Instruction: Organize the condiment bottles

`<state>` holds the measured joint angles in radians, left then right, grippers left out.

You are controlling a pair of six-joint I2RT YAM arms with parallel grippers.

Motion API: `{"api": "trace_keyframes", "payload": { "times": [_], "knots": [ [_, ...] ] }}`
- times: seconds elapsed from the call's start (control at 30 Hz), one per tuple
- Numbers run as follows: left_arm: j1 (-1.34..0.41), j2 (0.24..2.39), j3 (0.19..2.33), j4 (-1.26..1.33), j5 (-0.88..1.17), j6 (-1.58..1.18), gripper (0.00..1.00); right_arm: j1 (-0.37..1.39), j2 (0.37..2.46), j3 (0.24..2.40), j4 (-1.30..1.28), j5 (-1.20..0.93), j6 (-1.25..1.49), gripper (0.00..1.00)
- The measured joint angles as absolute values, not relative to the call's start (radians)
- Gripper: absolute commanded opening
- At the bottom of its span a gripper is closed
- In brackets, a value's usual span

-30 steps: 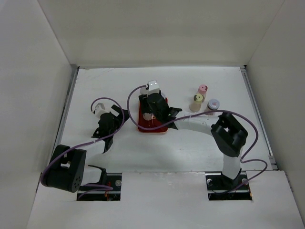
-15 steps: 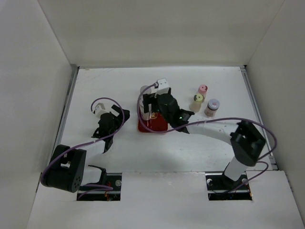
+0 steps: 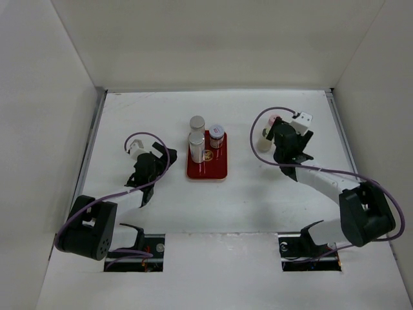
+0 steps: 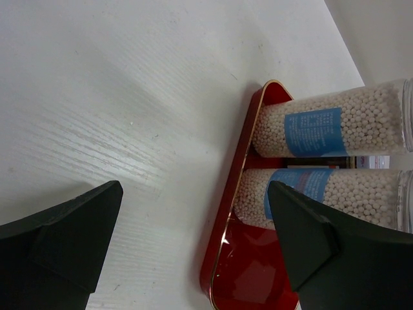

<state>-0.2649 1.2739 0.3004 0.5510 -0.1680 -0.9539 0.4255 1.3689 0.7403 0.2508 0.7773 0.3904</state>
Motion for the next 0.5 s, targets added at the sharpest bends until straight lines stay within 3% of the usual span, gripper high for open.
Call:
{"api": "trace_keyframes", "payload": {
  "times": [0.4,0.5],
  "knots": [
    [-0.278,1.276,0.300,0.551,-0.172,-0.954,1.00,0.284,1.489,0.739,0.218,0.762,0.462,0.89],
    [-0.278,1.276,0.300,0.552,-0.172,-0.954,1.00,0.268,1.515,0.740,0.217,0.723,0.480,0.76]
  ]
}}
